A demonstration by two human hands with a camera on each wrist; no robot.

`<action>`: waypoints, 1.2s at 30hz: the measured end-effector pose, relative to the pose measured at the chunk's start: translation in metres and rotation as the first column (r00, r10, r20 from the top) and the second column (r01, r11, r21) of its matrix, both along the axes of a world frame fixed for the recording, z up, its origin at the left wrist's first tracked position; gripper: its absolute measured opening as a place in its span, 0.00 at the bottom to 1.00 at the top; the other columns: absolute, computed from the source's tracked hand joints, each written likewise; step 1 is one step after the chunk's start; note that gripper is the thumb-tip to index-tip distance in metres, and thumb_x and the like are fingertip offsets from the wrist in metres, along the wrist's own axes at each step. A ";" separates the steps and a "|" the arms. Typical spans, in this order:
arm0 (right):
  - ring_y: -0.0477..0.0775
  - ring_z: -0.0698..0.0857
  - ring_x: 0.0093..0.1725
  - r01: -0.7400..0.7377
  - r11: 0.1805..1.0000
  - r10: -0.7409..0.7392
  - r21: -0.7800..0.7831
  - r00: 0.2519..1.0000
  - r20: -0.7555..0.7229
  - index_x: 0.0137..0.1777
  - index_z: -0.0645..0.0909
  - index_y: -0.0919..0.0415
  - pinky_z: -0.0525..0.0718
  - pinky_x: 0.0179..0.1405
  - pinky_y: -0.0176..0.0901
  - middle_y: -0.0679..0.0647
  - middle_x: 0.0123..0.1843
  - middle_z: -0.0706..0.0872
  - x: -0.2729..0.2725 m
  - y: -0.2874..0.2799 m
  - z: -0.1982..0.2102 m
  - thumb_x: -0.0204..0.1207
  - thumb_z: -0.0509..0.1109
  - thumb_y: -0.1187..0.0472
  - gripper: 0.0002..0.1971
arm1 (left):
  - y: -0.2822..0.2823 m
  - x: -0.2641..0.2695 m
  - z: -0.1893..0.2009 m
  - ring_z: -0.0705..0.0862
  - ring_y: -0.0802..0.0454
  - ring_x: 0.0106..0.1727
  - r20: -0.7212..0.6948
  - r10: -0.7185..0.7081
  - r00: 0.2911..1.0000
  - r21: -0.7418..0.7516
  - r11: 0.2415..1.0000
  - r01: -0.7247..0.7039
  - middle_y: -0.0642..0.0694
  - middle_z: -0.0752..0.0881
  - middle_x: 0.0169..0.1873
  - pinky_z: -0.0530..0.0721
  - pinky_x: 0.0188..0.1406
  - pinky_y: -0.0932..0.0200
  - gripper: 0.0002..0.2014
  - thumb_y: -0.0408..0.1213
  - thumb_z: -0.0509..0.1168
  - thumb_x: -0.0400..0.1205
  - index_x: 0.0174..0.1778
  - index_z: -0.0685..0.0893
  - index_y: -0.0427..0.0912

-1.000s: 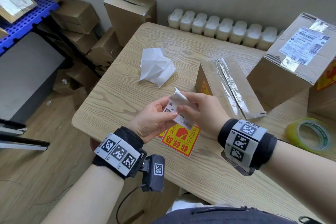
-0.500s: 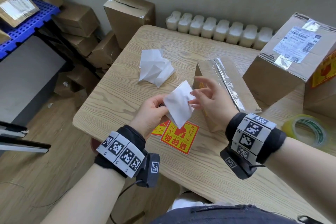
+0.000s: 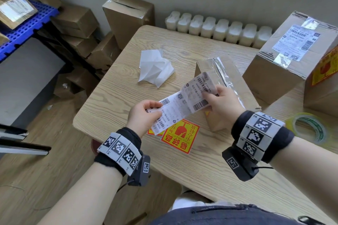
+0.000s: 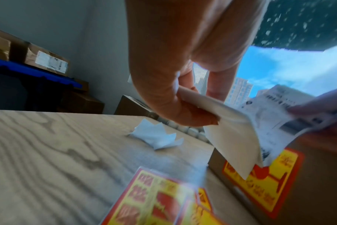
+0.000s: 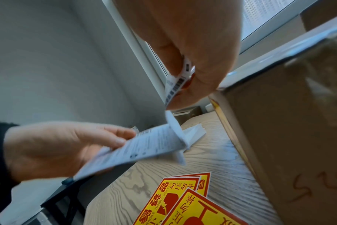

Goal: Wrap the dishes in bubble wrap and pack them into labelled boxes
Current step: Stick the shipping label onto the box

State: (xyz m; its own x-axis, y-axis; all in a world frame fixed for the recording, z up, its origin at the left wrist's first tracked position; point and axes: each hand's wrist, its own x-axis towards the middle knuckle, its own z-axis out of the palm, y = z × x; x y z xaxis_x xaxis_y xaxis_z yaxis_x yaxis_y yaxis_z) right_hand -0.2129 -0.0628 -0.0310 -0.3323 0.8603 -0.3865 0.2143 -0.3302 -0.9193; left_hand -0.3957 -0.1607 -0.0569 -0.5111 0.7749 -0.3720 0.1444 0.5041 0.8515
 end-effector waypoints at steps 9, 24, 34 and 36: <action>0.53 0.89 0.40 -0.093 0.984 0.097 -0.149 0.995 0.019 0.47 0.81 0.66 0.90 0.35 0.44 0.61 0.42 0.87 -0.004 -0.010 0.002 0.82 0.63 0.64 0.07 | -0.011 -0.011 -0.044 0.85 0.49 0.49 -0.125 -0.083 0.989 -0.276 0.960 0.046 0.44 0.85 0.57 0.84 0.47 0.57 0.13 0.28 0.68 0.77 0.54 0.85 0.46; 0.49 0.89 0.31 -0.230 0.954 0.225 -0.193 0.973 -0.045 0.49 0.83 0.70 0.87 0.32 0.34 0.63 0.36 0.88 -0.014 -0.022 0.001 0.77 0.70 0.65 0.07 | -0.003 0.036 0.011 0.87 0.62 0.46 -0.097 -0.169 0.981 0.039 0.984 0.173 0.56 0.87 0.46 0.85 0.48 0.63 0.12 0.43 0.77 0.72 0.48 0.84 0.52; 0.52 0.88 0.35 -0.180 0.945 0.169 -0.271 0.983 -0.065 0.43 0.82 0.67 0.90 0.41 0.42 0.54 0.31 0.83 -0.012 -0.018 -0.003 0.75 0.73 0.55 0.13 | -0.003 0.039 0.015 0.85 0.63 0.48 -0.225 -0.228 0.947 0.031 0.970 0.241 0.58 0.87 0.44 0.84 0.53 0.59 0.16 0.50 0.79 0.67 0.45 0.82 0.54; 0.50 0.87 0.33 -0.182 0.946 0.168 -0.270 0.983 -0.075 0.39 0.81 0.65 0.90 0.41 0.40 0.53 0.29 0.82 -0.011 -0.017 -0.005 0.74 0.74 0.56 0.11 | -0.004 0.039 0.016 0.85 0.63 0.48 -0.232 -0.237 0.943 0.028 0.968 0.250 0.57 0.87 0.43 0.85 0.54 0.58 0.16 0.50 0.79 0.67 0.45 0.82 0.52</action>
State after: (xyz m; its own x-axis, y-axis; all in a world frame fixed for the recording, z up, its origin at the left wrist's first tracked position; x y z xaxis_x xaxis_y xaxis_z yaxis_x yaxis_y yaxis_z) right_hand -0.2241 -0.0797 -0.0355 -0.4934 0.6499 -0.5781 0.2473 -0.5323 -0.8096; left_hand -0.3562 -0.1645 -0.0407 -0.3698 0.9024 -0.2210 0.4480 0.3816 0.8085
